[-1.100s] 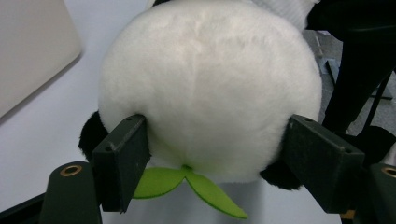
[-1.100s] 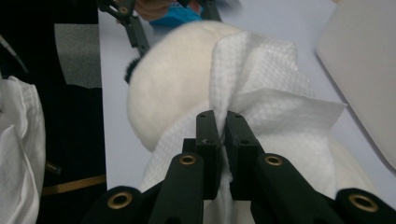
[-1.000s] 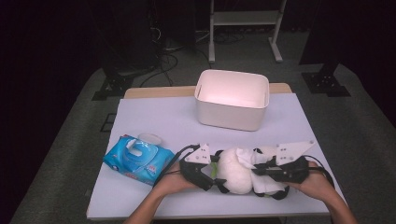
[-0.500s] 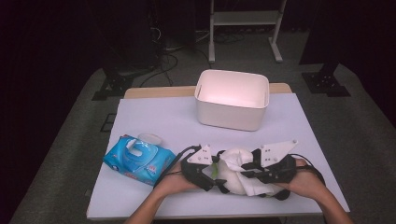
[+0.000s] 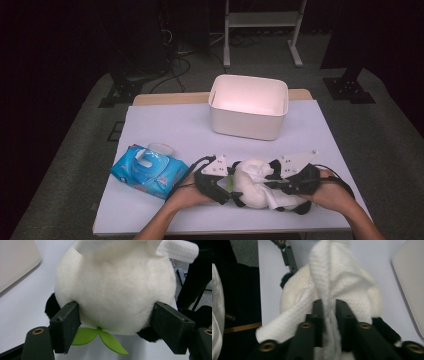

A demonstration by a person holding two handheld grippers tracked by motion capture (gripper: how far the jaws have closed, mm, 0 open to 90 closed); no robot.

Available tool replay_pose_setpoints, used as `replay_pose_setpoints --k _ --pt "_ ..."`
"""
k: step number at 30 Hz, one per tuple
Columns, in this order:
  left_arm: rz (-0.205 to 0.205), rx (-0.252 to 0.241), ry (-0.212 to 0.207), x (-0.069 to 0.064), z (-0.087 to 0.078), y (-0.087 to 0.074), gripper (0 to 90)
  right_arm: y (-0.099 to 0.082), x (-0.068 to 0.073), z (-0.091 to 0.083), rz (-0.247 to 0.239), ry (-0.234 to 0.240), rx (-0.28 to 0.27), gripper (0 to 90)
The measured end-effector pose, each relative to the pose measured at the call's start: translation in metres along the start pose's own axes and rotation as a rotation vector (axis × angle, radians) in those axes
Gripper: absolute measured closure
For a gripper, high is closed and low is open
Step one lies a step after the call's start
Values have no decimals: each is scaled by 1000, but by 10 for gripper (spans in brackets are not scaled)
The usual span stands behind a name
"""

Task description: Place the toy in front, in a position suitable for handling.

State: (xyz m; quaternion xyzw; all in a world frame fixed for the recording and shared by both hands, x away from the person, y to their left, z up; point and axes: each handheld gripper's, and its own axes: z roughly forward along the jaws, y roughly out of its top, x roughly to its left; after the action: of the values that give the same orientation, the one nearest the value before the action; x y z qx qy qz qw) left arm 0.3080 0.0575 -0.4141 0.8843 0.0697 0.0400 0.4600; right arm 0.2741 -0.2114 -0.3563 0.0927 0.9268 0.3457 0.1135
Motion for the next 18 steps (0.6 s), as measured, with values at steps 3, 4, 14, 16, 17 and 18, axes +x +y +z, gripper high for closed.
replay_pose_setpoints --k 3,4,14,16,17,18 --pt "-11 -9 -5 0 0 0 234 5 2 0 -16 12 -7 838" --pt "-9 -13 -6 0 0 0 235 7 3 1 -18 19 -17 838" --pt "5 -11 -3 -2 2 0 235 32 22 27 -104 62 10 837" --pt "3 -15 -1 -2 2 1 235 25 21 18 -82 62 9 837" --pt "4 -14 -1 -2 3 2 235 18 20 12 -70 58 8 837" --pt "-1 -17 -2 -3 4 2 235 15 20 8 -57 55 9 837"
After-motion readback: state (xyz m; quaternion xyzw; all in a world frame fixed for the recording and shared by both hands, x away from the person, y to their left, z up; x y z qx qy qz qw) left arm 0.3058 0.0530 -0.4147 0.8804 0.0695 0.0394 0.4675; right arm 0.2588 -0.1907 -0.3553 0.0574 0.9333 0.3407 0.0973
